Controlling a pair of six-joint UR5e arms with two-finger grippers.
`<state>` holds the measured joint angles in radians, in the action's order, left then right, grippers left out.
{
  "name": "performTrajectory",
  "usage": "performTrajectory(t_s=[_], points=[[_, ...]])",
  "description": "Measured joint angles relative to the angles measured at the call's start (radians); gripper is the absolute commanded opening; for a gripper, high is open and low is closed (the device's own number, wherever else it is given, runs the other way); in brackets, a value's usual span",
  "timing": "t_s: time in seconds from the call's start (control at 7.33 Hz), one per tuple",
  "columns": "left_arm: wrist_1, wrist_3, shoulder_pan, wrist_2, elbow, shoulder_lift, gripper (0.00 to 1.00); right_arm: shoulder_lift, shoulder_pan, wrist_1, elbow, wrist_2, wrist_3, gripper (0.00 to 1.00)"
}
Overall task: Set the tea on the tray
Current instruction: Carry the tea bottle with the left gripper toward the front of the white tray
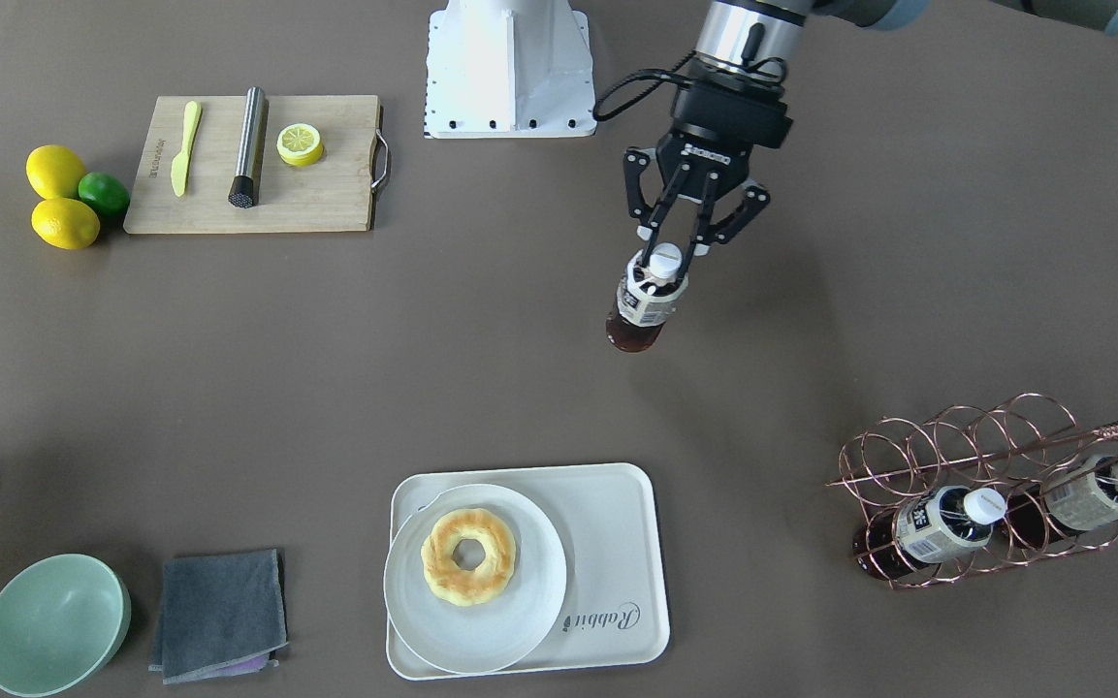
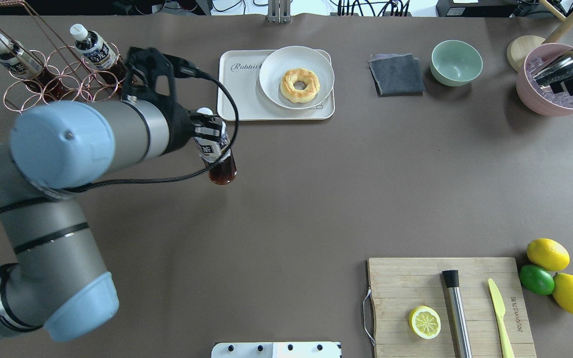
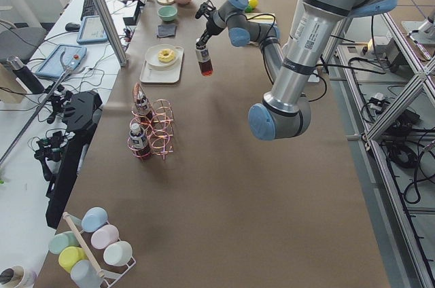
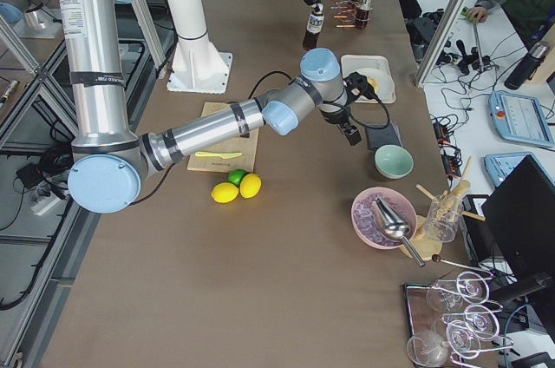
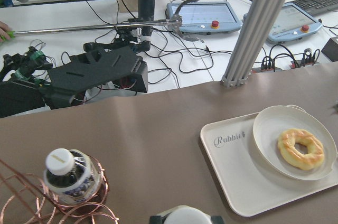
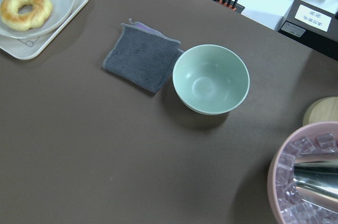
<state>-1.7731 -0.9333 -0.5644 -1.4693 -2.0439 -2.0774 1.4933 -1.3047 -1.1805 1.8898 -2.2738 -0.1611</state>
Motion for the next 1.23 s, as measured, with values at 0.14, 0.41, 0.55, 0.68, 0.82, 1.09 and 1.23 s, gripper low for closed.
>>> performTrajectory(t_s=[0.14, 0.41, 0.55, 0.68, 0.82, 1.09, 1.23], points=[[0.041, -0.035, 0.085, 0.092, 0.017, -0.051, 0.0, -0.021, 0.028, 0.001, 0.002, 0.001, -0.037, 1.0], [0.063, -0.076, 0.164, 0.183, 0.082, -0.128, 0.0, -0.059, 0.078, 0.002, 0.013, 0.005, -0.073, 1.0], [0.062, -0.085, 0.176, 0.197, 0.109, -0.147, 0.0, -0.081, 0.102, 0.002, 0.013, 0.009, -0.097, 1.0], [0.057, -0.088, 0.18, 0.206, 0.122, -0.156, 0.0, -0.095, 0.118, 0.002, 0.014, 0.014, -0.115, 1.0], [0.042, -0.089, 0.182, 0.226, 0.127, -0.158, 0.0, -0.1, 0.125, 0.002, 0.014, 0.016, -0.123, 1.0], [-0.013, -0.091, 0.209, 0.315, 0.14, -0.155, 0.0, -0.103, 0.129, 0.002, 0.014, 0.018, -0.127, 1.0], [-0.036, -0.091, 0.223, 0.354, 0.149, -0.154, 0.0, -0.103, 0.129, 0.002, 0.014, 0.019, -0.127, 1.0]])
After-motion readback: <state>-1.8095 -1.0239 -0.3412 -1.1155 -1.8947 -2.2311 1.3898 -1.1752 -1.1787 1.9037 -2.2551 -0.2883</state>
